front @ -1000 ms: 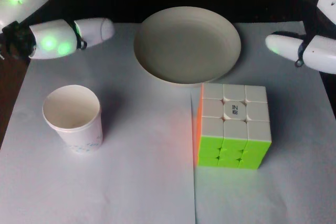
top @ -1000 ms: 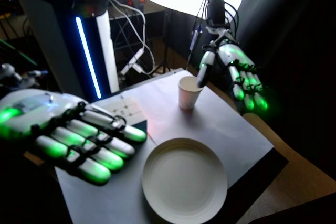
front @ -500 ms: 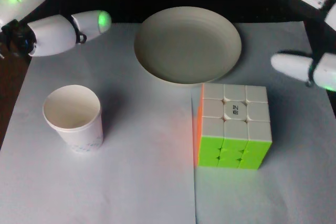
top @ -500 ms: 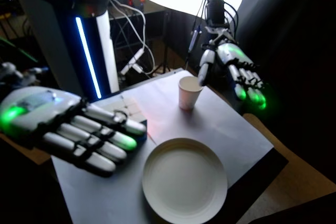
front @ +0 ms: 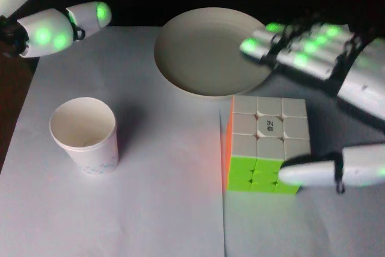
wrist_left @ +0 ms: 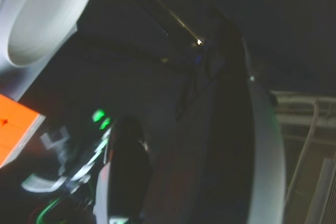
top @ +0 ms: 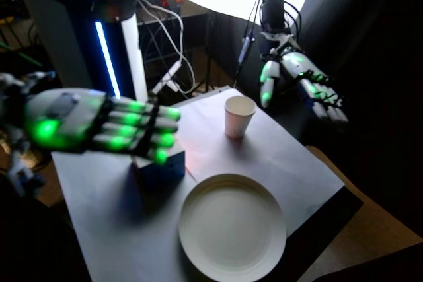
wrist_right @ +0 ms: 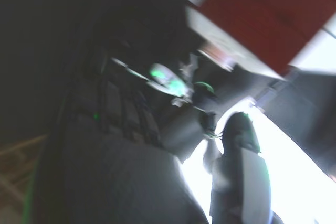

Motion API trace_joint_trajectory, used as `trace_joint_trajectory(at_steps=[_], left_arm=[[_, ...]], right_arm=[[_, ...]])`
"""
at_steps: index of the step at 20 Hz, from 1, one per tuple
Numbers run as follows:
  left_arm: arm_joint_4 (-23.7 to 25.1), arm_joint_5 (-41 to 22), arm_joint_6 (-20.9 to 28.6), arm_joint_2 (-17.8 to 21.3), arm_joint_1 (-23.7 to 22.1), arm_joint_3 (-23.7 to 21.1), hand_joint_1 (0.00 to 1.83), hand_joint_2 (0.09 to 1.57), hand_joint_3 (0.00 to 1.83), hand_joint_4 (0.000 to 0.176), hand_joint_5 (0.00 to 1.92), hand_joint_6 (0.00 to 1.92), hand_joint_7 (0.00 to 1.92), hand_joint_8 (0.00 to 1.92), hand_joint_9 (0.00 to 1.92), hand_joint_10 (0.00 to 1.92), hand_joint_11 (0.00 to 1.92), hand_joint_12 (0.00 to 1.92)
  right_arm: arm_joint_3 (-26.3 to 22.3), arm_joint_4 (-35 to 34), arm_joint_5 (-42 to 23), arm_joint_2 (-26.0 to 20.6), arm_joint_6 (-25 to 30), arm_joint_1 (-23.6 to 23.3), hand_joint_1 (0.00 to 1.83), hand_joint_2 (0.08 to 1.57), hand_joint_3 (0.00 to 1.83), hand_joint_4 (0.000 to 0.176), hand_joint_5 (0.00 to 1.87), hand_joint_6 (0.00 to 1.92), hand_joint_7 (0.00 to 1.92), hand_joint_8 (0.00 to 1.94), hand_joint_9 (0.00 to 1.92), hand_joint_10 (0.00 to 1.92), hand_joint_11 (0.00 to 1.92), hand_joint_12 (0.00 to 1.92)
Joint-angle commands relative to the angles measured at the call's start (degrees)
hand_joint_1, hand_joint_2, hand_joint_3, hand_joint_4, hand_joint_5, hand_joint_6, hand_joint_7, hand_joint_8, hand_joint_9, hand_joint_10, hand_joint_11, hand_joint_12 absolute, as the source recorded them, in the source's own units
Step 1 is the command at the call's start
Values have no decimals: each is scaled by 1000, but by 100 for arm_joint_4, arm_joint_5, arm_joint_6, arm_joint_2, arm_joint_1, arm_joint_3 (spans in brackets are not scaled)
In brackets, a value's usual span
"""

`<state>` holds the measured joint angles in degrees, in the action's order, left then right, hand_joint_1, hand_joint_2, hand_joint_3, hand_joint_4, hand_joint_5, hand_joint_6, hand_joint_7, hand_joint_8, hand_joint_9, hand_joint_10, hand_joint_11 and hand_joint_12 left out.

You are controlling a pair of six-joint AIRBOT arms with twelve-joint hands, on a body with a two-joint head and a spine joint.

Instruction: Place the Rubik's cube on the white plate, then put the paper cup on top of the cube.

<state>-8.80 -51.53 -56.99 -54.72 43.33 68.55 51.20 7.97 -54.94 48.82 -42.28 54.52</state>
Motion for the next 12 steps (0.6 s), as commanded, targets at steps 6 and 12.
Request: trace_joint_trajectory(at_steps=[6, 12], left_arm=[[-92, -720, 21, 10, -49, 15, 174, 1337, 0, 88, 18, 1, 0, 0, 0, 0, 0, 167], [-121, -738, 20, 4, -48, 7, 191, 1340, 1, 78, 24, 0, 0, 0, 0, 0, 0, 270]], right_arm=[[433, -261, -576, 532, 310, 156, 603, 945, 3, 41, 0, 0, 0, 0, 0, 0, 0, 301], [822, -541, -195, 981, 310, 155, 691, 1055, 0, 20, 0, 0, 16, 22, 44, 148, 13, 553]])
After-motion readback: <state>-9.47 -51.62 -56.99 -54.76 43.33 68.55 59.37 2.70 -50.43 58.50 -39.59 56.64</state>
